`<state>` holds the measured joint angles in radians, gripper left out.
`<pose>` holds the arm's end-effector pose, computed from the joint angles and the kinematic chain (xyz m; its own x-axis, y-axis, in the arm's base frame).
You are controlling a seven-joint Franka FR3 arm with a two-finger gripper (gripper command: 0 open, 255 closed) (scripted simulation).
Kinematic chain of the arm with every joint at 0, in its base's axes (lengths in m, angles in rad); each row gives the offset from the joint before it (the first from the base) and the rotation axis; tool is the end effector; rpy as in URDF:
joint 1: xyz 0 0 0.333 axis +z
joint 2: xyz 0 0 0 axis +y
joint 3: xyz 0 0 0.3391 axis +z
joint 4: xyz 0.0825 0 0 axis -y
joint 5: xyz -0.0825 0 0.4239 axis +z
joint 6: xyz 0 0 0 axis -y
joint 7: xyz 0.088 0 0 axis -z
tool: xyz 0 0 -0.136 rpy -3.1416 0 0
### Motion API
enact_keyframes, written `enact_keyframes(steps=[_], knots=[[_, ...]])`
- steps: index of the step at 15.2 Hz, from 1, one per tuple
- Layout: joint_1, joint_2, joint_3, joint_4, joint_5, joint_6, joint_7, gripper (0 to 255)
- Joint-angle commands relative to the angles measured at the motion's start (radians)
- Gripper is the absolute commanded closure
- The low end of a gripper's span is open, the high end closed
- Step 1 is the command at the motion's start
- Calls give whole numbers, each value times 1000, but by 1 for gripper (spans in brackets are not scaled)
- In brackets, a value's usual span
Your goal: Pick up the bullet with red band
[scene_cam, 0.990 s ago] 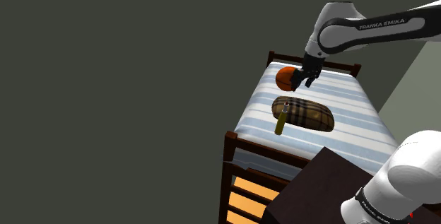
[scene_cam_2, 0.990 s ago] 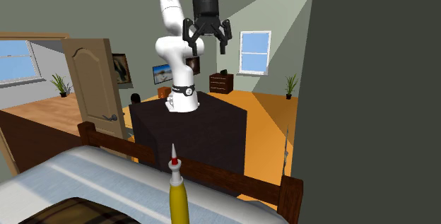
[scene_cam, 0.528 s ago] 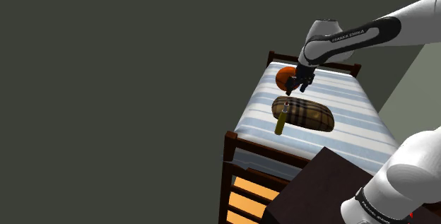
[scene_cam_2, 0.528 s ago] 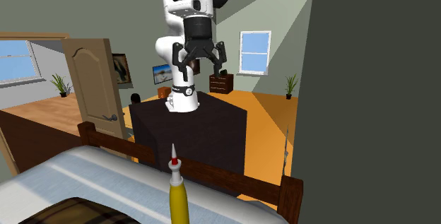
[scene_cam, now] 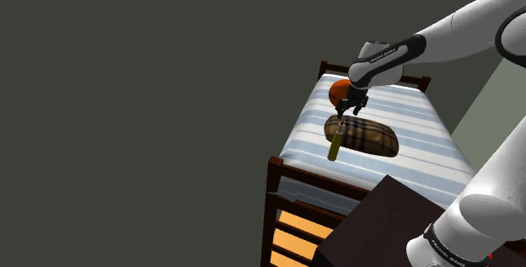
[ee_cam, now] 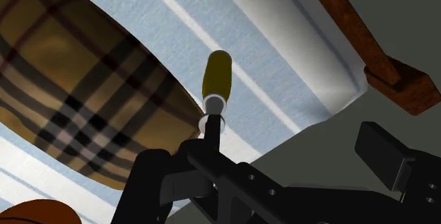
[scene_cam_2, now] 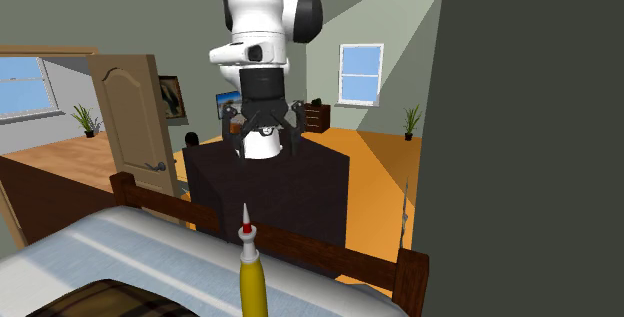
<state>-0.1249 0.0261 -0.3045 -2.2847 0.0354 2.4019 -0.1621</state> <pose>0.5095 -0.2323 0.3182 0.9534 -0.2866 0.0938 -0.2876 -0.9577 -0.0032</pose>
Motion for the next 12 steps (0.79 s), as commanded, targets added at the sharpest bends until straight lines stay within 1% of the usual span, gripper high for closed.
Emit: enact_keyframes(steps=[1,6,12], knots=[[-14,76,-11,41,34,31,-35,0],[-66,265,-10,165,124,81,-111,0],[-83,330,7,169,158,138,-136,0]])
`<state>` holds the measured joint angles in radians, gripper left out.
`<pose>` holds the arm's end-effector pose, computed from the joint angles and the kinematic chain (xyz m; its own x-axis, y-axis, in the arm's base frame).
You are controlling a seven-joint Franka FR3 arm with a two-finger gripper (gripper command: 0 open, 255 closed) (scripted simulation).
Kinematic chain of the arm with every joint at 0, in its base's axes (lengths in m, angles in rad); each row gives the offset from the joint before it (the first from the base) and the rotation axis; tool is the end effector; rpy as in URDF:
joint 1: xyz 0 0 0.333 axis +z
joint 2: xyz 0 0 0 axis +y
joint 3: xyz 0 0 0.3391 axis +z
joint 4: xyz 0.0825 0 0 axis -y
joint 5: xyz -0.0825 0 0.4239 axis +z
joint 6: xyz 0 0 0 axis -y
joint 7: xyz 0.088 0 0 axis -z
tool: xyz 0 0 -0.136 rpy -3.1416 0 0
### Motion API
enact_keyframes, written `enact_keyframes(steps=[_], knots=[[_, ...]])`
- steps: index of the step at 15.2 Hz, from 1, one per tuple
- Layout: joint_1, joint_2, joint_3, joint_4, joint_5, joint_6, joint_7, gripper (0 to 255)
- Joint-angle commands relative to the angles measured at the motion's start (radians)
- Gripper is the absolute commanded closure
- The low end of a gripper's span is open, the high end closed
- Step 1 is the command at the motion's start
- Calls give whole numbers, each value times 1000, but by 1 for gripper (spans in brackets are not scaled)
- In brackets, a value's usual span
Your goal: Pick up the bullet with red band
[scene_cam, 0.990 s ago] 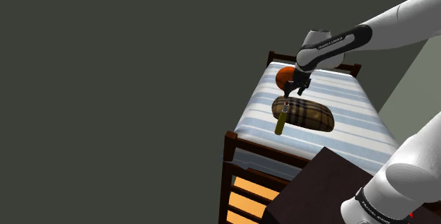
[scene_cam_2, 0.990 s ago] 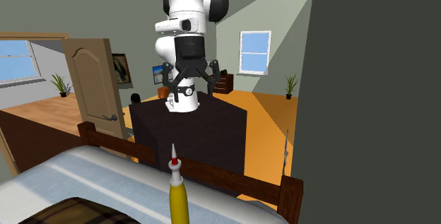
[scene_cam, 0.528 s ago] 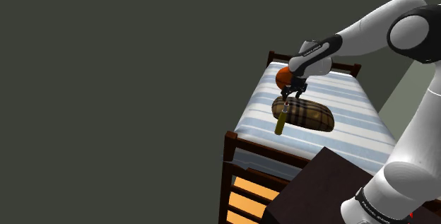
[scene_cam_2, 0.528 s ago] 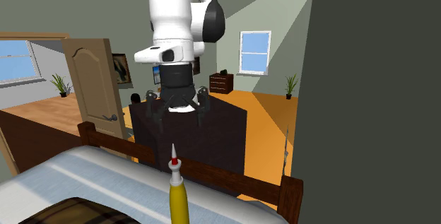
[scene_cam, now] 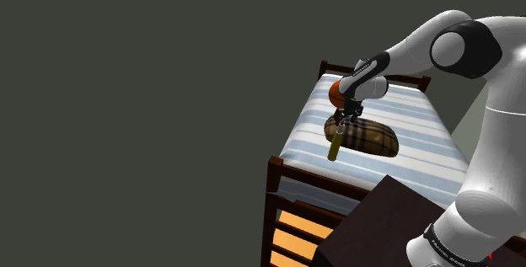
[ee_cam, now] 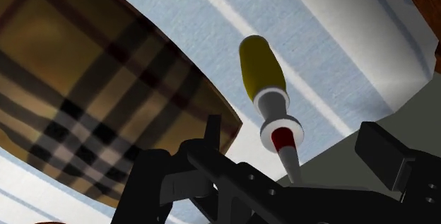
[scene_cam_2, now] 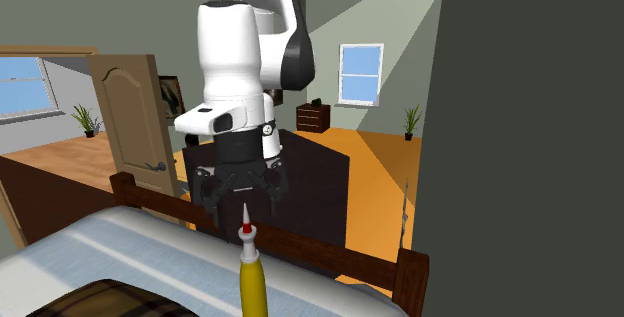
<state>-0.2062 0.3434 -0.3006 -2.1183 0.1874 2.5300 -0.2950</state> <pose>0.5436 -0.3009 0.2264 0.9390 -0.3317 0.0904 -0.3336 -0.9427 0.0059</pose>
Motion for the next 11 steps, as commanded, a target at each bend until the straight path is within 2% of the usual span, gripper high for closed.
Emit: enact_keyframes(steps=[1,4,5,11], knots=[[-4,23,7,2,12,20,-7,0],[-9,39,13,1,21,37,-14,0],[-8,40,13,2,21,36,-13,255],[-8,38,12,1,21,36,-13,255]])
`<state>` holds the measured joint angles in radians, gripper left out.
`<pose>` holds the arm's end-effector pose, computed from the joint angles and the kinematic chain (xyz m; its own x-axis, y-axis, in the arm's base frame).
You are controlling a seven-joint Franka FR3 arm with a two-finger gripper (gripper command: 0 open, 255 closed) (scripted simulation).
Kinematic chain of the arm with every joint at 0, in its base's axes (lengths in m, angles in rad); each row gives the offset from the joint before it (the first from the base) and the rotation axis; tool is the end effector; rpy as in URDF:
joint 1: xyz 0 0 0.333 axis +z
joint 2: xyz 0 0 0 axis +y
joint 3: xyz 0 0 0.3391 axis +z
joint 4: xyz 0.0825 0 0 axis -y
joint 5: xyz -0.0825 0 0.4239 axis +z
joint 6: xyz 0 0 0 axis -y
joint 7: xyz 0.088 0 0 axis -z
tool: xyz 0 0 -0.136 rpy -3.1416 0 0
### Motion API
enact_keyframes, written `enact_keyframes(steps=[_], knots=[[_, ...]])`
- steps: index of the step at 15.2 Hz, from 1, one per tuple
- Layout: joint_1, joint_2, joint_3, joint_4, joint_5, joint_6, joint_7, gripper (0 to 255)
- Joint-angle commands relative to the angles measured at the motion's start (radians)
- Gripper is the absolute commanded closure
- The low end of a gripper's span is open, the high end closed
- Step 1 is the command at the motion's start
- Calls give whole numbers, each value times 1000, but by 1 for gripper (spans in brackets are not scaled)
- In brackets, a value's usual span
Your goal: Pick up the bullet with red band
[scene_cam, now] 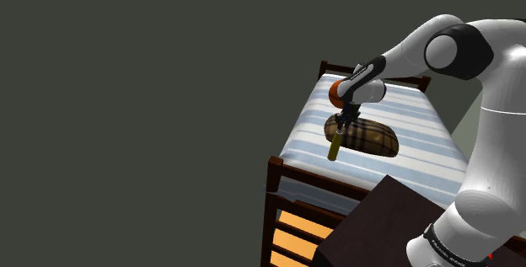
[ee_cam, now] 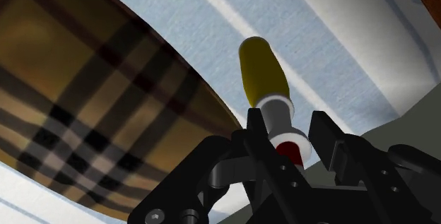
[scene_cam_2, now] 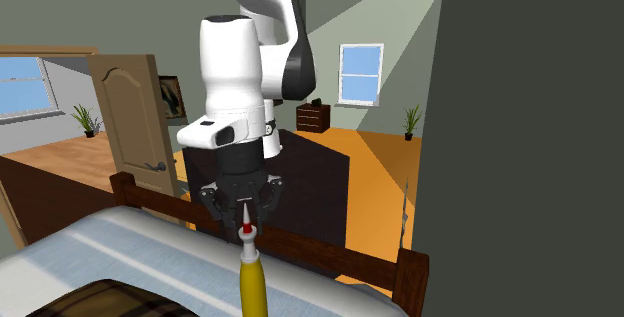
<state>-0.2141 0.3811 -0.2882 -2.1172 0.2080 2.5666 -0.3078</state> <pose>0.5447 -0.3005 0.2073 0.9388 -0.3319 0.0919 -0.3338 -0.9426 0.0061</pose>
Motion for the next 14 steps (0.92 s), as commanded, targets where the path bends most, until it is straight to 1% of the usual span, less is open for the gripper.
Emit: enact_keyframes(steps=[1,3,14], knots=[[0,0,0,-1,0,0,0,255],[-1,2,0,0,1,0,-1,255],[24,-108,-33,16,-62,-120,43,255]])
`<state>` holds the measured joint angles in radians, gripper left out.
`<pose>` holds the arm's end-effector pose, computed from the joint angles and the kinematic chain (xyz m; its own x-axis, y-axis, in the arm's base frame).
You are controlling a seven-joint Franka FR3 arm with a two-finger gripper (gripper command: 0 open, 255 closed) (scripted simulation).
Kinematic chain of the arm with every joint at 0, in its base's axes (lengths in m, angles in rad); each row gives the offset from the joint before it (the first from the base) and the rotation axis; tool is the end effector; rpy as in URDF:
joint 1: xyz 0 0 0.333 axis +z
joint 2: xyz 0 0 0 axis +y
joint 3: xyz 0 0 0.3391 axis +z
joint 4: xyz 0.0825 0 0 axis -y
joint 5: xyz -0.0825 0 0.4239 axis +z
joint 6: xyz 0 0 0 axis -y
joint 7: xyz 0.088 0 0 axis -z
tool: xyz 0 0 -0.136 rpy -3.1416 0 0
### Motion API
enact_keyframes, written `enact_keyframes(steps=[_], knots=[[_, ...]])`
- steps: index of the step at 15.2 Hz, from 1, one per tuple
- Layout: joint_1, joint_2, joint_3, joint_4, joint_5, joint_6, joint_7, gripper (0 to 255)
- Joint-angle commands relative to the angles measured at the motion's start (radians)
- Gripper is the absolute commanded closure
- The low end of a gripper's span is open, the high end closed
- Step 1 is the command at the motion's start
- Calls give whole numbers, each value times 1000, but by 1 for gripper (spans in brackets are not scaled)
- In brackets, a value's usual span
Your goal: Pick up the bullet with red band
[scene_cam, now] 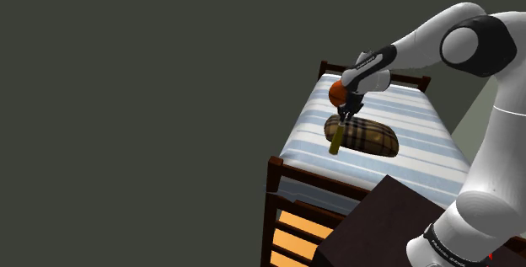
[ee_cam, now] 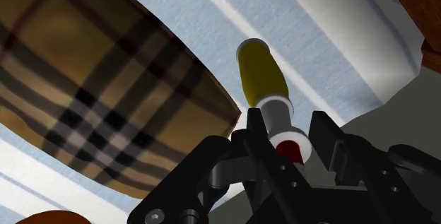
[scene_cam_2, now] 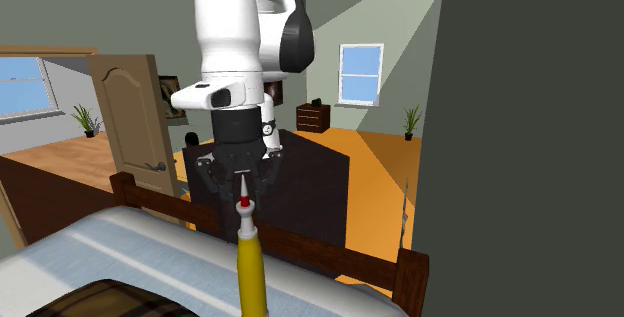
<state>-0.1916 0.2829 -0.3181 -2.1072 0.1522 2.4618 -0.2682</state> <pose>0.5450 -0.3004 0.2614 0.9389 -0.3319 0.0905 -0.3338 -0.9426 0.0059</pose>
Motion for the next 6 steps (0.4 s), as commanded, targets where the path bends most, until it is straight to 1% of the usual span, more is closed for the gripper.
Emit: enact_keyframes(steps=[1,4,6], knots=[[3,-19,-5,9,-11,-26,7,255],[7,-45,-11,19,-26,-61,17,255],[7,-46,-11,19,-27,-62,18,255]])
